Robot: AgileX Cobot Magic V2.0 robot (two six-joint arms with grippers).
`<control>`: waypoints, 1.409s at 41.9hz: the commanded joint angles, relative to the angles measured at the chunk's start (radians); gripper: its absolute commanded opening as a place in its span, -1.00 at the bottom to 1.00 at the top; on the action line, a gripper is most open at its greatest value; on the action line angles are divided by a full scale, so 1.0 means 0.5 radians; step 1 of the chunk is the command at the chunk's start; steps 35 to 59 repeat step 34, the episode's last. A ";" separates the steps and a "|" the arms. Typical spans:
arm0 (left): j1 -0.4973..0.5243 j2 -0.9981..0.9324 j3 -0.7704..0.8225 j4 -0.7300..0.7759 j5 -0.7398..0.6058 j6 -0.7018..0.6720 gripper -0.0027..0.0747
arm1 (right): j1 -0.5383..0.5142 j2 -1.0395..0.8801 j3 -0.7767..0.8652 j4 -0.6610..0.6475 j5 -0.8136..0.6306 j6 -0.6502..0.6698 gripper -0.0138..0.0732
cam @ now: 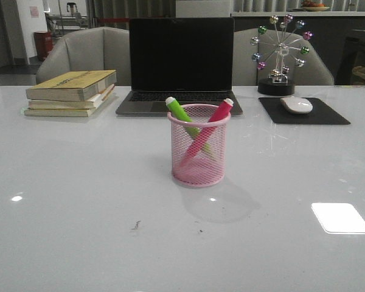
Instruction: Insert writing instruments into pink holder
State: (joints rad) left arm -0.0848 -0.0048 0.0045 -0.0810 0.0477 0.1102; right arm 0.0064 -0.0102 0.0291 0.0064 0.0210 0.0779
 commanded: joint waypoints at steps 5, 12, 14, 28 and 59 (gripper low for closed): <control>-0.018 -0.037 0.010 -0.005 -0.154 -0.023 -0.70 | -0.012 -0.039 -0.012 -0.060 -0.165 0.006 -0.55; -0.018 -0.037 0.010 -0.005 -0.154 -0.023 -0.70 | -0.012 -0.039 -0.012 -0.094 -0.163 0.006 -0.55; -0.018 -0.037 0.010 -0.005 -0.154 -0.023 -0.70 | -0.012 -0.039 -0.012 -0.094 -0.163 0.006 -0.55; -0.018 -0.037 0.010 -0.005 -0.154 -0.023 -0.70 | -0.012 -0.039 -0.012 -0.094 -0.163 0.006 -0.55; -0.018 -0.037 0.010 -0.005 -0.154 -0.023 -0.70 | -0.012 -0.039 -0.012 -0.094 -0.163 0.006 -0.55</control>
